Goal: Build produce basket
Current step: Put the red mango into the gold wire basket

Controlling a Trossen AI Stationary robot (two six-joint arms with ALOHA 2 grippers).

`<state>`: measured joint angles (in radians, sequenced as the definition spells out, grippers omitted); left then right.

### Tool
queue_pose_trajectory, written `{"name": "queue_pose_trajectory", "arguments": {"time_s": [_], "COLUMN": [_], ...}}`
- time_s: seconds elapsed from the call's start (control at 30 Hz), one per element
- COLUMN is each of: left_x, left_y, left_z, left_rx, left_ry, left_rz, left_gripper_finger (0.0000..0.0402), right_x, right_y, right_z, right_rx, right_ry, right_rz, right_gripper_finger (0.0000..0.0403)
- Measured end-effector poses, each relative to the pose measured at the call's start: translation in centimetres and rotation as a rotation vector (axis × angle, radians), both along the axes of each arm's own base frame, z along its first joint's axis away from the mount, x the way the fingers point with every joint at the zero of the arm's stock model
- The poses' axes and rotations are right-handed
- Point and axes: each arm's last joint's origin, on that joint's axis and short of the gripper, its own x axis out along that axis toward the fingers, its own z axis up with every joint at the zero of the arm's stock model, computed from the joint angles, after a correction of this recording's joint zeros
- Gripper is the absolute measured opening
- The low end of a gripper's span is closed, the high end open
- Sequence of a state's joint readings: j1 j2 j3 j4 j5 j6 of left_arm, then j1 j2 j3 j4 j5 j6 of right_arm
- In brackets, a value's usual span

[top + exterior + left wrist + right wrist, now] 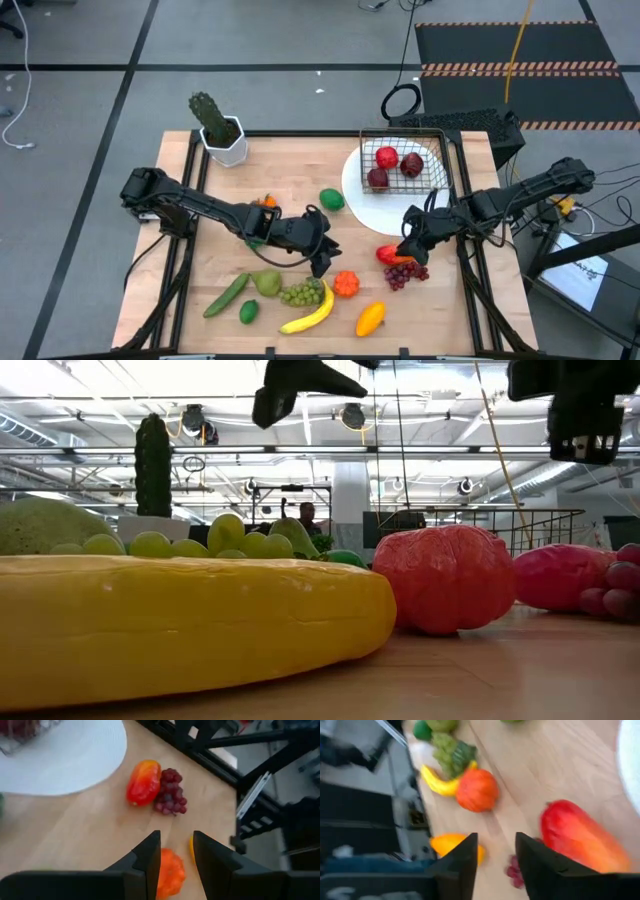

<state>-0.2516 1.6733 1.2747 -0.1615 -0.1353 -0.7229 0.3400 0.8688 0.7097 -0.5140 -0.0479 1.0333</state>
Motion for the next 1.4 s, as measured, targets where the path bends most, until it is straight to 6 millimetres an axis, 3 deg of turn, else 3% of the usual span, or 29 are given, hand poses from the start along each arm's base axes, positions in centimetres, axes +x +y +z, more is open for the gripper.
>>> {"name": "queue_pose_trajectory", "arguments": {"time_s": [0.5, 0.7, 0.97, 1.2, 1.4], "left_x": [-1.0, -1.4, -1.1, -0.7, -0.6], "left_y": [0.6, 1.9, 2.2, 2.1, 2.2], "left_z": [-0.1, -0.9, -0.6, -0.1, 0.0], "left_rx": [-0.031, -0.057, -0.073, -0.071, -0.053], "left_ry": [0.032, 0.138, 0.097, 0.039, 0.015], "left_rz": [0.073, 0.147, 0.15, 0.145, 0.132], "left_gripper_finger": [0.0118, 0.0168, 0.0242, 0.0257, 0.0257], "right_x": [-1.5, -1.6, -1.6, -1.8, -2.4], "right_y": [-0.6, -0.8, -0.7, -0.9, -1.0], "right_z": [-1.4, -2.6, -5.6, -7.2, -9.9], "right_rx": [-0.296, -0.351, -0.306, -0.336, -0.286], "right_ry": [0.124, 0.121, 0.099, 0.088, 0.071], "right_rz": [0.226, 0.229, 0.203, 0.205, 0.174], "right_gripper_finger": [0.0293, 0.0311, 0.0329, 0.0391, 0.0395]}}
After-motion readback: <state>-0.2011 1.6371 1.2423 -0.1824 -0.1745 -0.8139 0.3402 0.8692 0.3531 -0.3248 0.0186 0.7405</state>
